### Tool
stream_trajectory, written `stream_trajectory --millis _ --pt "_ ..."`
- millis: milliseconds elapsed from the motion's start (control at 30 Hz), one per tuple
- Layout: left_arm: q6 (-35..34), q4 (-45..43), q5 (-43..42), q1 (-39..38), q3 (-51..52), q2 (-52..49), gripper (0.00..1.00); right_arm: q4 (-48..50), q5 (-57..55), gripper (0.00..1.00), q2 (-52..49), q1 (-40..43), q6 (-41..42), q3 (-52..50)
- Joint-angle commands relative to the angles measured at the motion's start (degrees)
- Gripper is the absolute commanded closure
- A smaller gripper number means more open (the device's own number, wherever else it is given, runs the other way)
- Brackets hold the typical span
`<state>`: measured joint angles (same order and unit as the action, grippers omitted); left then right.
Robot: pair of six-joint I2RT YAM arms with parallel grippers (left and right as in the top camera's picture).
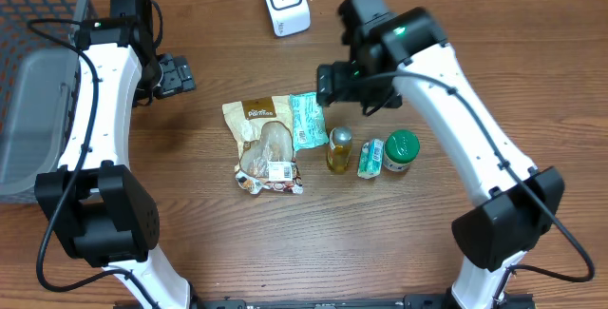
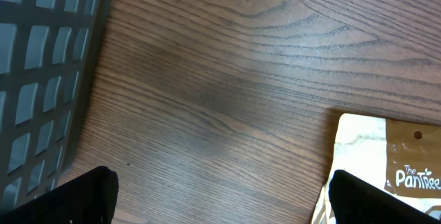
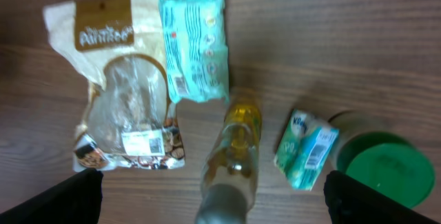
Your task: Scan the item barcode
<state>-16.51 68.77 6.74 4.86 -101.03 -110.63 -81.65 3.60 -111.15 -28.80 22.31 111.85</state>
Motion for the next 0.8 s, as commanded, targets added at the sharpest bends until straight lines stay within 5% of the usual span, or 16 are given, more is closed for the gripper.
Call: stream_trajectory --millis 0,267,767 --pt "0.2 0.0 0.7 0.0 -0.9 0.9 0.01 -0.1 -6.0 0.0 0.9 -2.1 4.8 -3.1" --pt "0.2 0.0 0.7 -0.1 -0.9 0.9 0.0 2.7 -6.1 0.04 0.8 -4.0 6.3 -11.1" --pt "0.2 0.0 0.7 -0.1 -0.9 0.9 0.0 3.8 -5.9 0.35 0.8 -6.6 6.4 -14.4"
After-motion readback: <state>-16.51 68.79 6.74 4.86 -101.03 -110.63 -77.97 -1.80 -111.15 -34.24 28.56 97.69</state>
